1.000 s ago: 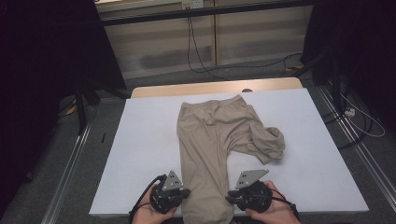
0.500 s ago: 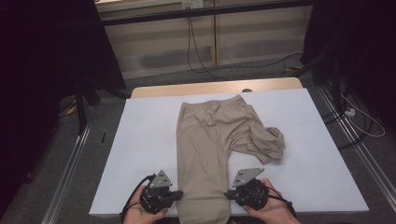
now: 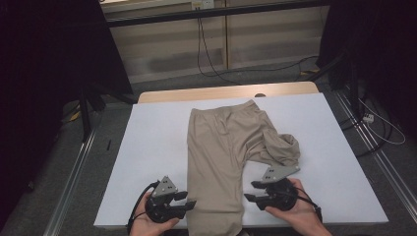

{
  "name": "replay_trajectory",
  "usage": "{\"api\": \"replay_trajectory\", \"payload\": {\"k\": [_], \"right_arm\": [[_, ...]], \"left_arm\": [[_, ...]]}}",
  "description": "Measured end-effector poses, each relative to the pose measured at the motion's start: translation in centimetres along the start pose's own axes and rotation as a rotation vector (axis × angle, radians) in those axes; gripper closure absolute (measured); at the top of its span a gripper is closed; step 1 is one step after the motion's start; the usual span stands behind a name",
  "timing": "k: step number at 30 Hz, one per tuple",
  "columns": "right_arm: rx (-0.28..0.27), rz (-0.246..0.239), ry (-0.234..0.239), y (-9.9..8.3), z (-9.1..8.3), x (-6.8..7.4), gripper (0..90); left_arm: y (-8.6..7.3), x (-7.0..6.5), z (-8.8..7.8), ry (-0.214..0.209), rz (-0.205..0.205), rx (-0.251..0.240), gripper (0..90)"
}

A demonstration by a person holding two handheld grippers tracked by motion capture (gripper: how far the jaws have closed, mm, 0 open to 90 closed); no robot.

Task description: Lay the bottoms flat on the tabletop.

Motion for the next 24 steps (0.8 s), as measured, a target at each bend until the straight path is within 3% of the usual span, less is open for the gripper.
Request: {"api": "replay_trajectory", "payload": {"k": [4, 6, 9, 11, 14, 16, 20, 21, 23, 24], "right_arm": [[-0.044, 0.076, -0.112, 0.1, -1.6, -4.4, 40.3], [-0.062, 0.096, -0.171, 0.2, -2.4, -6.4, 39.8], [-0.069, 0.098, -0.249, 0.7, -2.9, -8.9, 39.0], [-0.067, 0.09, -0.293, 1.3, -2.6, -10.5, 37.5], [-0.04, 0.079, -0.331, 1.9, -1.4, -12.5, 36.8], [-0.012, 0.076, -0.333, 1.8, -0.1, -13.5, 34.5], [0.083, 0.087, -0.33, -0.1, 2.0, -14.4, 31.5], [0.082, 0.088, -0.342, -0.2, 2.0, -14.6, 36.5], [0.081, 0.102, -0.375, -0.3, 1.4, -15.1, 62.9], [0.066, 0.128, -0.365, -0.2, 1.0, -15.2, 70.2]], "left_arm": [[0.7, 0.5, 0.1, 0.012, -0.033, -0.042, 34.3], [1.0, 0.9, 0.2, 0.029, -0.027, -0.057, 28.6], [1.3, 1.5, 0.6, 0.052, -0.023, -0.064, 24.4], [1.5, 1.5, 0.8, 0.046, -0.032, -0.065, 22.2], [1.6, 1.6, 1.0, 0.046, -0.037, -0.068, 21.7], [1.7, 1.7, 0.9, 0.045, -0.04, -0.075, 21.7], [1.6, 1.6, 0.9, 0.033, -0.045, -0.077, 21.7], [1.6, 1.5, 0.9, 0.031, -0.044, -0.074, 21.6], [1.5, 1.4, 0.9, 0.027, -0.039, -0.075, 21.7], [1.5, 1.3, 0.9, 0.027, -0.039, -0.075, 21.7]]}}
Point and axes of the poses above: each handheld gripper's, and its own axes: z roughly forward along the jaws, y roughly out of its top, x roughly to its left, the point moved 10 cm from there along z, roughly forward along the jaws, and after that the axes turned 1 degree about -y, right-handed, at the moved point
